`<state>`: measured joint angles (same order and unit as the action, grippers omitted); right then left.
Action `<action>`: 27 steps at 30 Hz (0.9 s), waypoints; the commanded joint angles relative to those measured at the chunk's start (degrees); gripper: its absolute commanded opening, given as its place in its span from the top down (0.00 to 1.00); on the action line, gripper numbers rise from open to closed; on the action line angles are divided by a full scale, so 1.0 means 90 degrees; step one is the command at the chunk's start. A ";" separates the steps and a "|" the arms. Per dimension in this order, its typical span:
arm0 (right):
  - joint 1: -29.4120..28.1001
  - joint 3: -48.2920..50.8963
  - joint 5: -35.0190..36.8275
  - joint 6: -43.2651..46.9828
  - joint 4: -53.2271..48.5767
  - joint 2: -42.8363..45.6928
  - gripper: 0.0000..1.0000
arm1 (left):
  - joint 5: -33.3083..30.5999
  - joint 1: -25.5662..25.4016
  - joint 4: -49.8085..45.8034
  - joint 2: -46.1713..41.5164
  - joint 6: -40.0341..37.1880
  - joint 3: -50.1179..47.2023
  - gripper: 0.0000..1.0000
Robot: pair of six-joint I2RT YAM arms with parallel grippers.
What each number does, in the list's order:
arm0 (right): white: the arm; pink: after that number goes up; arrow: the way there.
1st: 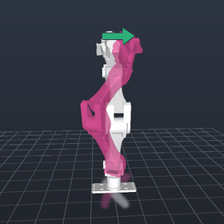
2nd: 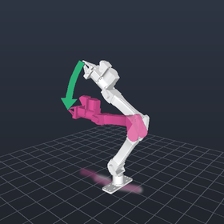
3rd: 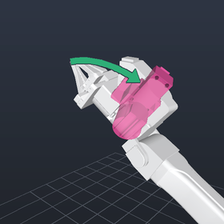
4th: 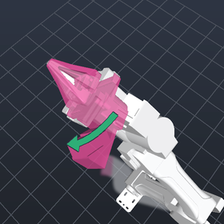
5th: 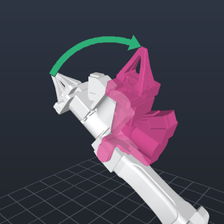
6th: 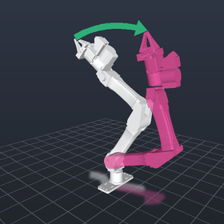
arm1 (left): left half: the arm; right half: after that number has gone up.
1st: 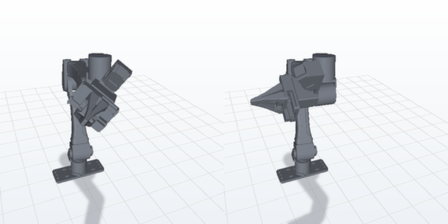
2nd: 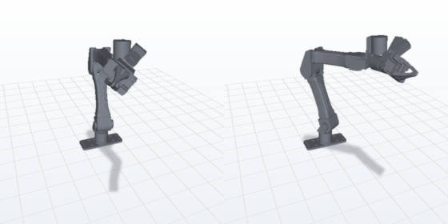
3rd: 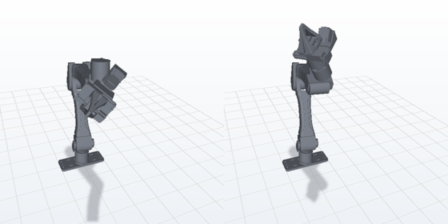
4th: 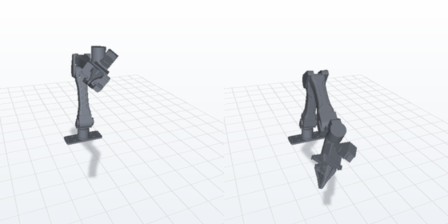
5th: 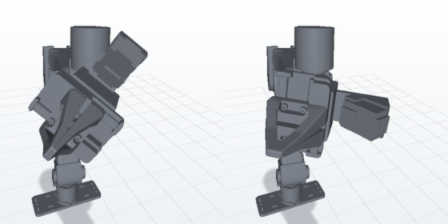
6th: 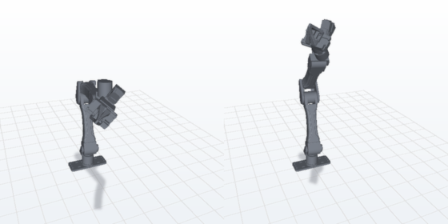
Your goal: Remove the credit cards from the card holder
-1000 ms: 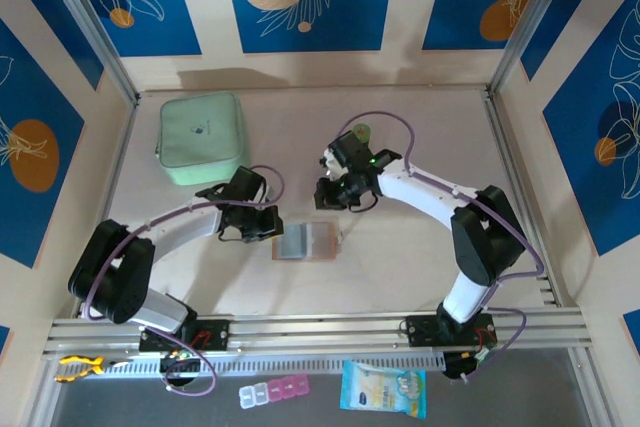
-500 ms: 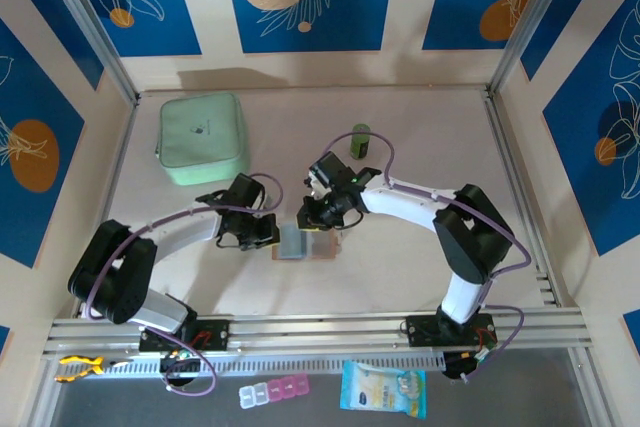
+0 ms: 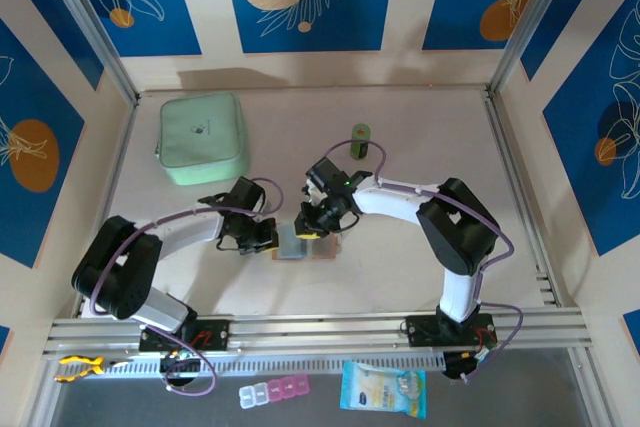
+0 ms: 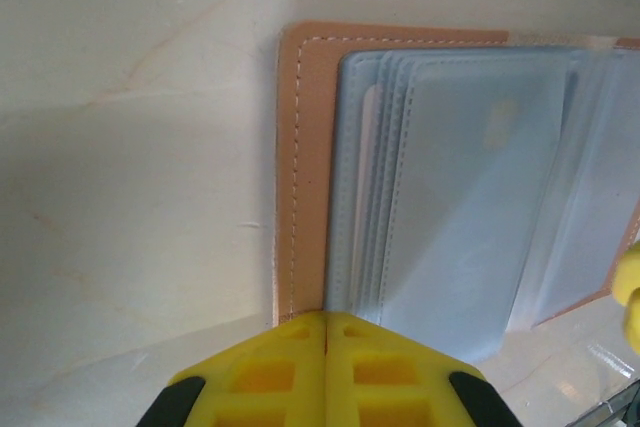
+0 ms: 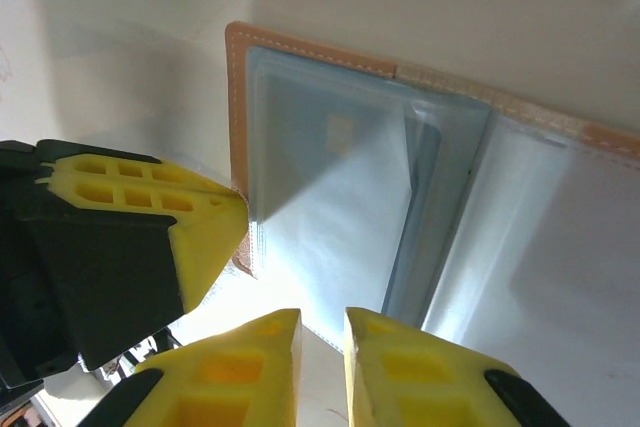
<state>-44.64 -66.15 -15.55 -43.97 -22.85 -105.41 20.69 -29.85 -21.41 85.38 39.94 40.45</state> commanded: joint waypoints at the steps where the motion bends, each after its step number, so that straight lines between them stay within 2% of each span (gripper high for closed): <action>1: -0.0063 -0.0150 -0.0282 -0.0083 0.0067 -0.0162 0.78 | -0.0016 0.0067 0.0050 0.0066 -0.0129 -0.0099 0.97; 18: -0.0117 -0.0245 -0.0577 -0.0046 0.0244 -0.0536 0.77 | -0.0044 0.0069 0.0091 -0.0119 -0.0005 -0.0345 0.97; 27: -0.0116 -0.0086 -0.0108 -0.0164 -0.0039 -0.0441 0.77 | -0.0136 0.0065 0.0045 -0.0210 0.0044 -0.0450 0.97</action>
<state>-45.28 -67.11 -17.58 -44.45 -21.02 -109.97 20.69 -29.85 -19.57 84.23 40.14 37.65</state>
